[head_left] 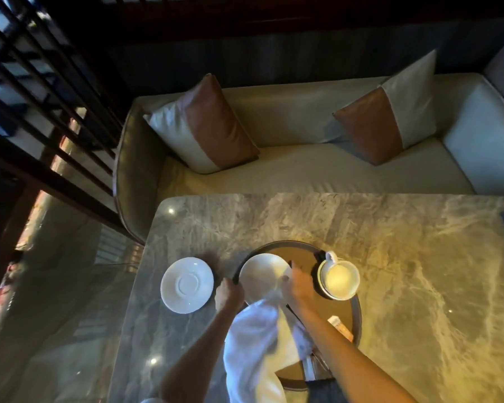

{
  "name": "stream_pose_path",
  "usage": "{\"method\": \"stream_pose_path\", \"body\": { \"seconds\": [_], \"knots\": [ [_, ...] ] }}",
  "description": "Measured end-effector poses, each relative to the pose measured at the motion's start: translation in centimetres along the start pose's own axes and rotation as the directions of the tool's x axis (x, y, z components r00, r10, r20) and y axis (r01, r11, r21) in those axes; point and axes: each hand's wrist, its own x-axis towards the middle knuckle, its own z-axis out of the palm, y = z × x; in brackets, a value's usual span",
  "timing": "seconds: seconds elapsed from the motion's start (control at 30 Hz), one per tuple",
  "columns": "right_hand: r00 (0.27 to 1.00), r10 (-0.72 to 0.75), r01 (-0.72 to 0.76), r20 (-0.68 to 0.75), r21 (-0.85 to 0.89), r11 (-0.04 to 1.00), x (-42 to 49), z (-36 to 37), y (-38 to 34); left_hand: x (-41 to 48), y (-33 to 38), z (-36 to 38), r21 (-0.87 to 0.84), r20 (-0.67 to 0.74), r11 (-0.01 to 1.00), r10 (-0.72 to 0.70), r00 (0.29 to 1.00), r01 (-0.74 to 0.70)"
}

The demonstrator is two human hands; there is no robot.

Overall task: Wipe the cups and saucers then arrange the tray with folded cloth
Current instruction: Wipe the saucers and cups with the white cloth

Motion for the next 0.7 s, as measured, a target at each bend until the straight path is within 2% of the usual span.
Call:
{"method": "stream_pose_path", "body": {
  "seconds": [0.1,0.2,0.3,0.47,0.6,0.7],
  "knots": [
    [0.991,0.131,-0.131,-0.010,0.047,0.990,1.3,1.2,1.3,0.8,-0.8,0.5,0.020,0.036,0.999,0.028,0.999,-0.029],
    [0.986,0.166,-0.160,-0.019,0.192,0.968,2.0,1.5,2.1,1.4,-0.5,0.9,-0.007,0.055,0.996,0.091,0.994,-0.091],
    [0.991,0.126,-0.110,-0.047,0.251,0.962,2.3,0.9,1.9,1.2,-0.1,0.5,-0.073,0.025,0.988,0.137,0.990,-0.135],
    [0.987,0.019,0.044,-0.160,0.380,0.924,1.8,-0.4,-1.4,1.4,-0.6,-2.7,-0.283,-0.067,0.942,0.171,0.983,-0.183],
    [0.995,-0.024,0.066,-0.096,0.464,0.883,-0.3,1.4,-4.8,1.2,-3.8,-6.5,-0.482,-0.051,0.867,0.114,0.992,-0.124],
    [1.000,-0.019,0.021,-0.010,0.526,0.850,-3.2,4.8,-6.3,0.7,-8.9,-9.2,-0.502,-0.009,0.863,0.063,0.998,-0.059]
  ]
}}
